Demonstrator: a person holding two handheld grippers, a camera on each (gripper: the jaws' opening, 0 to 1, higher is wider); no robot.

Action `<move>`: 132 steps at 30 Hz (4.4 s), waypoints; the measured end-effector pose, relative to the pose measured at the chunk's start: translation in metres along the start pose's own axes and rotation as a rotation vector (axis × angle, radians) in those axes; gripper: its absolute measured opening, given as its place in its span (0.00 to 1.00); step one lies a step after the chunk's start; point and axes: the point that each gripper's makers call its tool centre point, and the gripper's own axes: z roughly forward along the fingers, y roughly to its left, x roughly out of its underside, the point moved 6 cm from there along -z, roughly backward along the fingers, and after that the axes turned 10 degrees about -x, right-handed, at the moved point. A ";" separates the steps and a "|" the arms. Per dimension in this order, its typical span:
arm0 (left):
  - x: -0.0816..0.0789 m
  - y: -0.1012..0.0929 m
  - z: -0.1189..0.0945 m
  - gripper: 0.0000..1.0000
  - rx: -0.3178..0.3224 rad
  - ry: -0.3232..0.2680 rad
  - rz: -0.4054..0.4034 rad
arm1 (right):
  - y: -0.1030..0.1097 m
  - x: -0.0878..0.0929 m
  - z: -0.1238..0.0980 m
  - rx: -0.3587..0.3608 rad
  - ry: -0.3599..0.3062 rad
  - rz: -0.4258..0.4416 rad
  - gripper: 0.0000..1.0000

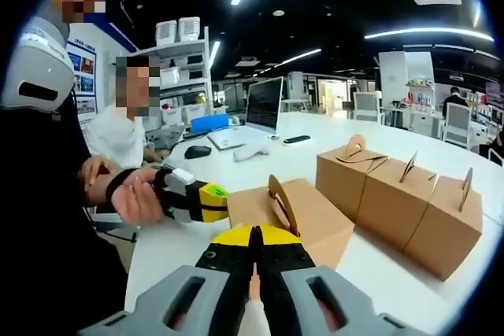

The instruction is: Pick up one paper box from the group, open the paper box, and remove the item inside

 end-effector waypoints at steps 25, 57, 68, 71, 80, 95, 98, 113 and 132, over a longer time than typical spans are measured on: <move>-0.045 -0.066 -0.043 0.36 -0.145 -0.552 0.942 | 0.002 -0.001 0.001 0.001 0.003 0.006 0.03; -0.016 -0.094 -0.018 0.23 -0.216 -0.616 1.621 | -0.004 -0.001 -0.002 0.002 -0.001 0.002 0.03; -0.025 -0.086 0.004 0.22 -0.228 -0.564 1.585 | -0.007 0.000 -0.003 -0.002 -0.005 0.005 0.03; -0.028 -0.081 0.005 0.22 -0.238 -0.553 1.566 | -0.007 0.000 -0.003 -0.004 -0.006 0.006 0.03; -0.037 -0.070 0.012 0.18 -0.260 -0.510 1.496 | -0.006 0.000 -0.002 -0.005 -0.010 0.010 0.03; -0.035 -0.051 0.024 0.04 -0.278 -0.420 1.493 | -0.007 0.000 -0.001 -0.005 -0.002 0.011 0.03; -0.035 -0.048 0.025 0.04 -0.275 -0.400 1.485 | -0.007 0.000 -0.001 -0.005 -0.001 0.010 0.03; -0.029 -0.043 0.031 0.04 -0.273 -0.354 1.469 | -0.007 0.000 -0.002 -0.017 -0.007 0.019 0.03; -0.021 -0.040 0.035 0.04 -0.222 -0.303 1.443 | -0.009 0.001 -0.003 -0.034 -0.012 0.043 0.03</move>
